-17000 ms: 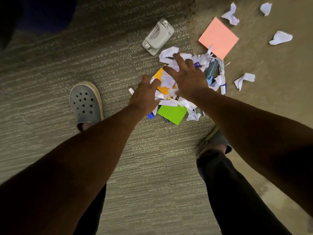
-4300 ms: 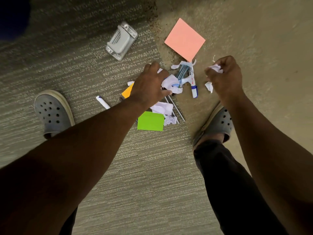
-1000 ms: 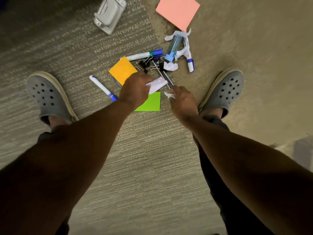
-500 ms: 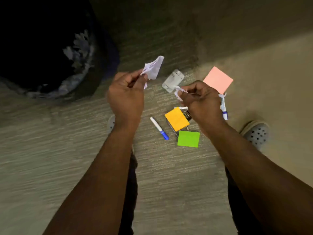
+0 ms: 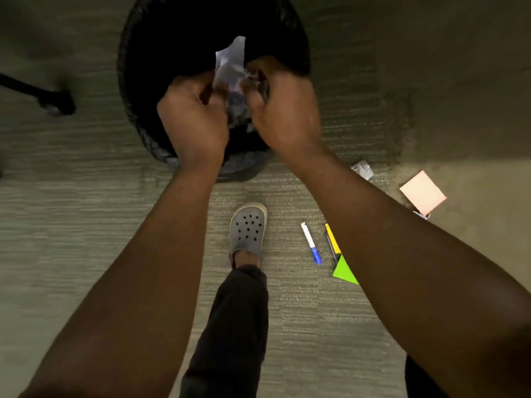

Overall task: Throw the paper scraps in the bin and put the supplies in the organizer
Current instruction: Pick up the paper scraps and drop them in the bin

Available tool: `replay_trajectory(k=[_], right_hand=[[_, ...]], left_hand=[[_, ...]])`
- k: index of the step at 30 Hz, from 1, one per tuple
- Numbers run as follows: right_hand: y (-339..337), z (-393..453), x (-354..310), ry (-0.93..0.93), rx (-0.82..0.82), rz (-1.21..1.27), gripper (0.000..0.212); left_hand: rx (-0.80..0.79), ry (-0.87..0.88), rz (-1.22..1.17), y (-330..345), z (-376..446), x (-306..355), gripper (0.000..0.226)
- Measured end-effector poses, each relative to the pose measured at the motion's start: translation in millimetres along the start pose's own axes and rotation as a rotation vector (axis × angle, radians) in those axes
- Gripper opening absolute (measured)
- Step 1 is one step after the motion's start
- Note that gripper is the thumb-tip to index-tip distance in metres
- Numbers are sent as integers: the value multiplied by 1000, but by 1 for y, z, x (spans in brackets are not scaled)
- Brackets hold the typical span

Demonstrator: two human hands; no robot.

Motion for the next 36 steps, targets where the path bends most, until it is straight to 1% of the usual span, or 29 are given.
replay_trajectory(k=[1, 3, 6, 8, 10, 12, 14, 16, 18, 21, 25, 27, 30, 31, 33, 36], right_hand=[[10, 0, 1, -55, -30, -92, 26], [21, -2, 4, -125, -56, -176, 33], [26, -6, 10, -158, -84, -142, 39], [21, -7, 12, -165, -61, -97, 41], [-1, -12, 13, -170, 38, -34, 40], [-35, -22, 18, -165, 160, 17, 35], [-70, -40, 34, -136, 238, 39, 28], [-99, -64, 63, -83, 284, 40, 23], [-119, -91, 106, -1, 285, -13, 20], [-136, -138, 191, 181, 190, -120, 19], [-156, -204, 303, 484, 32, -253, 17], [-164, -234, 356, 621, -83, -365, 22], [-171, -274, 422, 776, -271, -454, 36], [-170, -284, 436, 808, -315, -454, 41], [-164, -291, 461, 813, -338, -422, 53], [-148, -280, 467, 703, -296, -389, 73]], left_hand=[[-49, 1, 43, 7, 2, -10, 19], [-147, 1, 117, 20, 1, -30, 29], [-231, 35, 176, 31, -5, -44, 40], [-247, 98, 163, 33, -13, -35, 43], [-203, 149, 91, 28, -25, -12, 42], [-123, 212, -31, 19, -42, 17, 34], [-63, 279, -171, 13, -66, 47, 27], [-62, 325, -256, 20, -97, 65, 23], [-135, 326, -295, 39, -133, 76, 21], [-349, 317, -271, 86, -196, 81, 19], [-691, 373, -128, 161, -285, 69, 22], [-824, 404, -49, 195, -324, 61, 23], [-945, 427, 42, 243, -366, 50, 23], [-977, 436, 67, 259, -377, 46, 26], [-1004, 473, 94, 291, -395, 44, 34], [-1040, 508, 143, 328, -405, 48, 37]])
Point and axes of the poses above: each hand's wrist, its own z-axis towards the middle knuckle, its own y-axis out of the palm, x = y × z, the point moved 8 cm from there along z, towards the middle knuckle, and after that the axes turned 12 degrees about x, right-handed, at the moved point
